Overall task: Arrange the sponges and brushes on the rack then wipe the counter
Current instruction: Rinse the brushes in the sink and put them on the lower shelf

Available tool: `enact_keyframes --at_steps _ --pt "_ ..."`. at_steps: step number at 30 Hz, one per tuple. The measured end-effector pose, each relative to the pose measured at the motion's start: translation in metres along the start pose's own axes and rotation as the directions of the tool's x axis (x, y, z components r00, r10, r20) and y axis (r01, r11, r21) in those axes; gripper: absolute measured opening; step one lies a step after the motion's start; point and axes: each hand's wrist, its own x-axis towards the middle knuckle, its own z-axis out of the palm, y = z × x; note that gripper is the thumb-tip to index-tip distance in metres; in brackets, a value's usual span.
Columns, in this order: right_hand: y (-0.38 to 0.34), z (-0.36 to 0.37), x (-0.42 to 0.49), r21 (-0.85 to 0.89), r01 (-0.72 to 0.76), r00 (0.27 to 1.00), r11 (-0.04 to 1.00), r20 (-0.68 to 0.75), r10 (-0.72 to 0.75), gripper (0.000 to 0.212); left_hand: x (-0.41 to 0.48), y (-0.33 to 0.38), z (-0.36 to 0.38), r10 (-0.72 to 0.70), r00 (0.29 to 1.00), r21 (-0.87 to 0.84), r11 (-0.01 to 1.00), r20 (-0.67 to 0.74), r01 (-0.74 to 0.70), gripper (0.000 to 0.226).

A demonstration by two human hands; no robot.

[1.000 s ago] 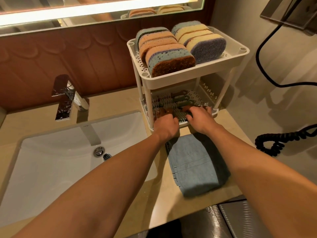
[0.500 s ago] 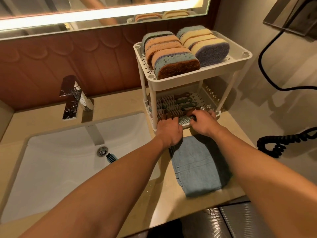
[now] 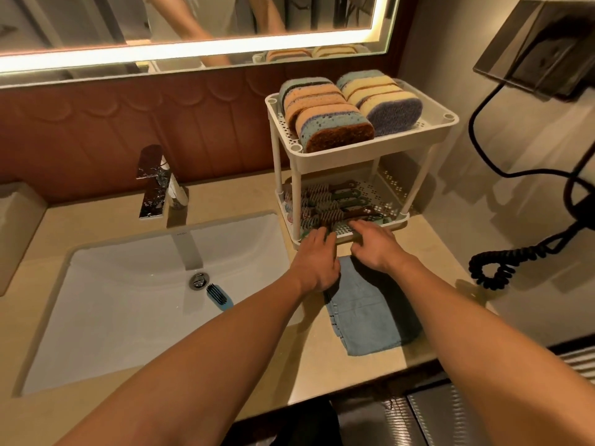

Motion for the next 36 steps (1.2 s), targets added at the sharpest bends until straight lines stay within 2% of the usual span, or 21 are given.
enact_keyframes --at_steps 4,11,19,23,26,36 --pt "-0.006 0.003 -0.009 -0.078 -0.007 1.000 0.997 0.009 0.008 0.069 -0.017 -0.008 0.000 0.009 0.999 0.036 0.999 0.037 -0.011 0.073" --pt "-0.023 0.001 -0.028 -0.061 -0.025 0.999 0.998 0.024 0.027 0.071 -0.041 -0.014 -0.014 0.019 0.997 -0.006 1.000 0.074 -0.018 0.071" --pt "-0.066 0.017 -0.055 -0.022 0.068 0.998 0.997 -0.002 -0.069 0.060 -0.071 -0.031 -0.016 -0.044 0.997 -0.030 0.999 0.066 0.046 0.066" --pt "-0.093 0.033 -0.067 0.016 0.131 0.990 0.991 -0.056 -0.129 0.052 -0.096 -0.055 -0.018 -0.092 0.989 -0.003 0.996 0.113 0.093 0.069" --pt "-0.112 0.051 -0.070 0.054 0.159 0.987 0.986 -0.033 -0.157 0.053 -0.114 -0.077 -0.017 -0.131 0.985 0.009 0.991 0.116 0.131 0.069" --pt "-0.166 0.087 -0.052 0.025 0.250 0.966 0.968 0.068 -0.251 0.057 -0.152 -0.144 -0.012 -0.226 0.972 -0.018 0.974 0.071 0.227 0.066"
